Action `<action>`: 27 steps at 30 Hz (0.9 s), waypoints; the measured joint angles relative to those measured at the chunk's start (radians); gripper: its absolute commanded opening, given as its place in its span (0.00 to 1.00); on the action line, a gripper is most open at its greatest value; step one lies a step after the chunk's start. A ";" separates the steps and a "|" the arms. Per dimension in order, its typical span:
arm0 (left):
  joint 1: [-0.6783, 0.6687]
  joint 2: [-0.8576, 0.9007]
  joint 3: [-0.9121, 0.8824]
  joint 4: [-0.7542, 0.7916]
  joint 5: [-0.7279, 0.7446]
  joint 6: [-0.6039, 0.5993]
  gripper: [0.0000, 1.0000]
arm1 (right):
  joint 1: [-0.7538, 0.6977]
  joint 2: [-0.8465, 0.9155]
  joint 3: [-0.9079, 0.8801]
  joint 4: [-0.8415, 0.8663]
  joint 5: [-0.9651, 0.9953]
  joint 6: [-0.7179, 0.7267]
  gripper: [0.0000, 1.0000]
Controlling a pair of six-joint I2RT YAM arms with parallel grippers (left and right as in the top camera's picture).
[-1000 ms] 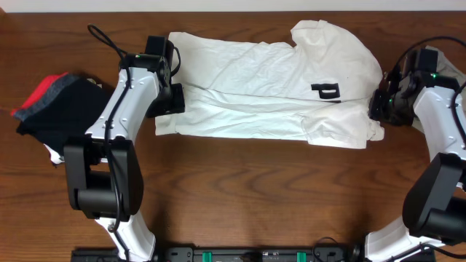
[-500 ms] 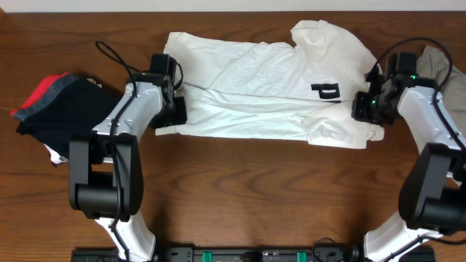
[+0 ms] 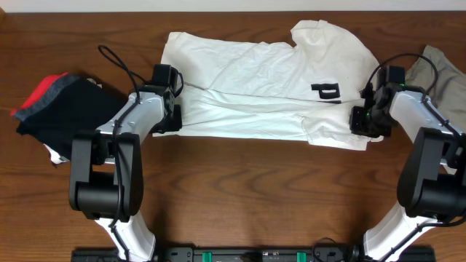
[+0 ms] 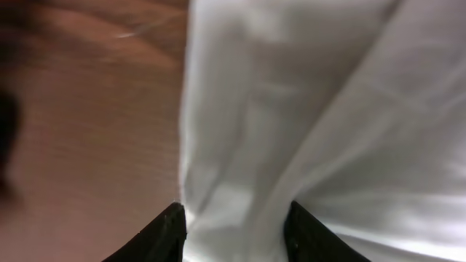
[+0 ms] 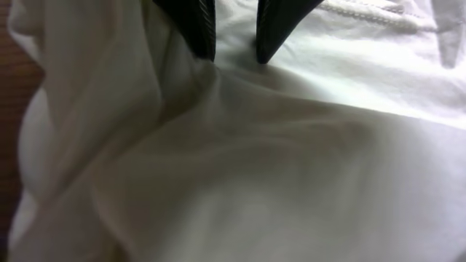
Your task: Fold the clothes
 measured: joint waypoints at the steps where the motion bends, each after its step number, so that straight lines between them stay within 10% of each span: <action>1: 0.000 0.000 0.000 -0.007 -0.017 0.000 0.45 | -0.004 0.001 0.000 0.000 0.001 0.000 0.17; 13: -0.001 0.000 0.000 -0.119 -0.097 0.003 0.43 | -0.064 0.002 0.000 -0.004 -0.016 0.021 0.18; 19: -0.001 0.000 0.000 -0.176 -0.101 -0.002 0.14 | -0.064 0.002 0.000 -0.005 -0.018 0.024 0.21; 27: 0.001 0.000 -0.002 -0.321 -0.127 -0.060 0.10 | -0.066 0.007 0.002 -0.176 0.036 0.083 0.28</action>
